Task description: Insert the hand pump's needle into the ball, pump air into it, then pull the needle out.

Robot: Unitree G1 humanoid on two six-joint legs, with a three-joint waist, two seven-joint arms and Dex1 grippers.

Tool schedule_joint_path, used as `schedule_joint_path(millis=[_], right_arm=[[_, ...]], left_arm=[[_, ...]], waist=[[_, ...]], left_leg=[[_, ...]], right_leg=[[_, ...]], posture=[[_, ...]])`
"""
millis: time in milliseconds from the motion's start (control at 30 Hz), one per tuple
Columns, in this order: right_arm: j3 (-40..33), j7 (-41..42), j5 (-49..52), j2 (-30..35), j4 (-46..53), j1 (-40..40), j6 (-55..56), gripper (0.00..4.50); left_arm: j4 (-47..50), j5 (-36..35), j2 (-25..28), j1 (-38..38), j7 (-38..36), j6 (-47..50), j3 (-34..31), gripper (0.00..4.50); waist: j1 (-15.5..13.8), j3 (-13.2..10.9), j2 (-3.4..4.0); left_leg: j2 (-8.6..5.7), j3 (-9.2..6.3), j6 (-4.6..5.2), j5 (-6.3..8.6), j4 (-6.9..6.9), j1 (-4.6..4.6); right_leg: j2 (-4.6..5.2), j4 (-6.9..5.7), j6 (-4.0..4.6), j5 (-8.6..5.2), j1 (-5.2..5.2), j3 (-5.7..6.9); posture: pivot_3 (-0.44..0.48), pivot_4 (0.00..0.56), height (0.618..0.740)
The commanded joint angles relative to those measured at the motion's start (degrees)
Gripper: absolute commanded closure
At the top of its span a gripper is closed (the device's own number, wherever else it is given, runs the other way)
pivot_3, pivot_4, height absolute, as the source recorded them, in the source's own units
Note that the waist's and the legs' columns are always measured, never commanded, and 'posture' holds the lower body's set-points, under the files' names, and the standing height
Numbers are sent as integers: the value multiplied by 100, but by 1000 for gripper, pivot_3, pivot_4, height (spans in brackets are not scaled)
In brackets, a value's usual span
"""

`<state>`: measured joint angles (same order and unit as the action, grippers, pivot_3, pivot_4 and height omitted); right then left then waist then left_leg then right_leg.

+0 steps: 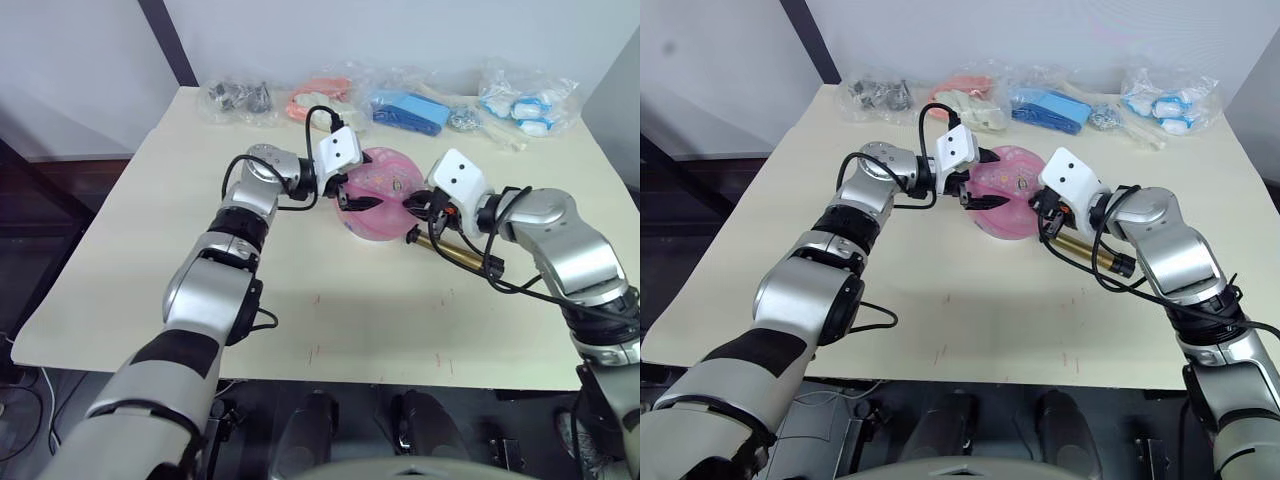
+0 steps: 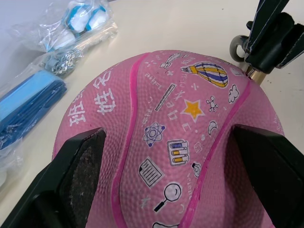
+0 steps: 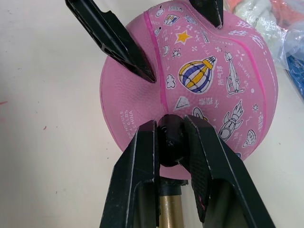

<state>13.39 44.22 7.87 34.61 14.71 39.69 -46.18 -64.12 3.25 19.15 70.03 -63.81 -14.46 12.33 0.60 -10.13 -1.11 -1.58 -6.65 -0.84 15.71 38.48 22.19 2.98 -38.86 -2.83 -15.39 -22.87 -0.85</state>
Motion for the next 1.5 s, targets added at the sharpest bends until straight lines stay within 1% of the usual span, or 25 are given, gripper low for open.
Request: schedule_joint_path(millis=[33,667,833,967,1500], right_arm=[[-296,89,127,246,487,4,-36,4203],[-262,23,189,413,870,62,-421,4203],[-271,26,207,459,964,79,-535,4203],[-267,9,229,491,1034,96,-616,4203],[-316,-14,352,606,1323,165,-978,4203]], left_arm=[[-498,467,299,-131,533,321,121,0],[-567,536,293,-129,666,380,341,0],[-583,549,293,-121,682,390,381,0],[-588,552,298,-118,706,385,420,0],[-636,620,305,-97,869,381,568,0]], waist=[[0,0,0],[-2,0,0],[-2,0,0],[0,0,0],[-4,0,0]], left_leg=[[0,0,0,0,0,0],[-6,-7,-2,-2,0,6],[-8,-11,-1,-1,2,15],[-10,-15,-15,-10,17,47],[-13,-21,-14,-10,24,54]], right_leg=[[0,0,0,0,-1,0],[5,0,-1,-1,-2,5],[7,0,-1,-1,-9,9],[8,-5,-1,-1,-33,12],[12,-5,-2,0,-33,18]], posture=[[0,150,740],[0,150,740],[0,150,740],[0,150,740],[0,150,740]])
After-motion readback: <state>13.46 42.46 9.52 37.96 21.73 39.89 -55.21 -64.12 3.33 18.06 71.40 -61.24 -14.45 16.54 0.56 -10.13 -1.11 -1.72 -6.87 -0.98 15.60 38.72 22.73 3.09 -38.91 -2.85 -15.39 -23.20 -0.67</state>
